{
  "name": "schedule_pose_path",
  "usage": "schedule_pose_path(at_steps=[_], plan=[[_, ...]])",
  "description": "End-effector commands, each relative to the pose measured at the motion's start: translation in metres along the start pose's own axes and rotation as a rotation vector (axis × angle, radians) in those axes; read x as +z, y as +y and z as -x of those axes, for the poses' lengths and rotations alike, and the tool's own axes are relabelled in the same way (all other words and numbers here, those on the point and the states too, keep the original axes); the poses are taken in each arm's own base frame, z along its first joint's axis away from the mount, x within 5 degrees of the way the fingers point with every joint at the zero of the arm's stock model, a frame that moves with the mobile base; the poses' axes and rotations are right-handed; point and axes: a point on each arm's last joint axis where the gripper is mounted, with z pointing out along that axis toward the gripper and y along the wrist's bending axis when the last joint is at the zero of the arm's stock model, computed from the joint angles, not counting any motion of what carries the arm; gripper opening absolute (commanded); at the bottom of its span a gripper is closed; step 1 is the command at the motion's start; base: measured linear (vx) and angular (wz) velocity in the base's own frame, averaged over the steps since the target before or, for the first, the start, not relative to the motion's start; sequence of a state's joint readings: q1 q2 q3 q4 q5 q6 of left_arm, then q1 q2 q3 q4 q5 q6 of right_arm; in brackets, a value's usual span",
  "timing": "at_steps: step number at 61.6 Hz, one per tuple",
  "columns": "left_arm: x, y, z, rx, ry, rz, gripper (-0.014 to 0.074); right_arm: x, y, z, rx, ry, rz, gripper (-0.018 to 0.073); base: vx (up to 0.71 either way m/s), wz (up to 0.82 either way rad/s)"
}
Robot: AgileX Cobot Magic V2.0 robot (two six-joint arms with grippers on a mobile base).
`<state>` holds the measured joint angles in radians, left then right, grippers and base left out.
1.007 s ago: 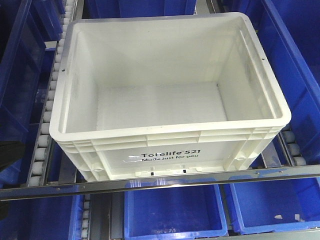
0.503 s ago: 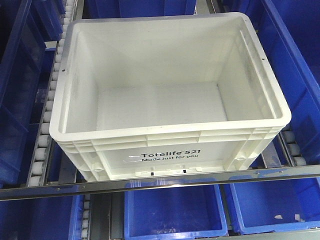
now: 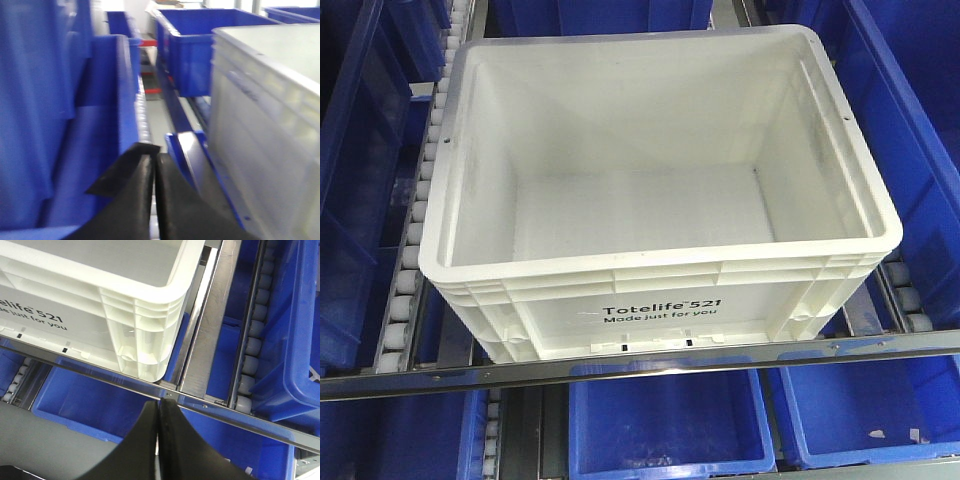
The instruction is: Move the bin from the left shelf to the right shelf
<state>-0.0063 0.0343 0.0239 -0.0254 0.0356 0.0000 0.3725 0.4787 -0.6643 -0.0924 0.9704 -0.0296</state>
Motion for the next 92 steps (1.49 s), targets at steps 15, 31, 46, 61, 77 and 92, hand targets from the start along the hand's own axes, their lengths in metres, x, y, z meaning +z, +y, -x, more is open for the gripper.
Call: schedule_pose_path(at_steps=[15,31,46,61,77,92], plan=[[-0.0063,0.0014,0.0155,-0.029,-0.153,0.026,-0.0009,-0.0037,-0.0017,0.0100,-0.005,-0.069,-0.013,-0.0008,0.00,0.00],[-0.0062,0.0012,0.0144,0.034,-0.140,0.028,-0.0009,-0.0037,-0.0017,0.0100,-0.005,-0.069,-0.013,-0.0008,0.00,0.00],[-0.0062,-0.0001,0.0146,0.019,-0.143,0.004,-0.0009,-0.0037,-0.0017,0.0100,-0.005,-0.069,-0.013,-0.0008,0.00,0.00],[-0.0064,-0.0001,0.0158,0.017,-0.156,0.003,-0.0009,-0.0037,-0.0017,0.0100,-0.005,-0.069,-0.013,-0.0008,0.00,0.00],[-0.0064,0.0000,0.0158,0.020,-0.156,0.006,-0.0009,-0.0037,-0.0017,0.0100,-0.005,-0.069,-0.013,-0.0008,0.00,0.00],[-0.0065,0.0025,0.0162,0.024,-0.158,0.053,-0.0009,-0.0037,-0.0017,0.0100,-0.005,-0.069,-0.013,-0.0008,0.00,0.00]])
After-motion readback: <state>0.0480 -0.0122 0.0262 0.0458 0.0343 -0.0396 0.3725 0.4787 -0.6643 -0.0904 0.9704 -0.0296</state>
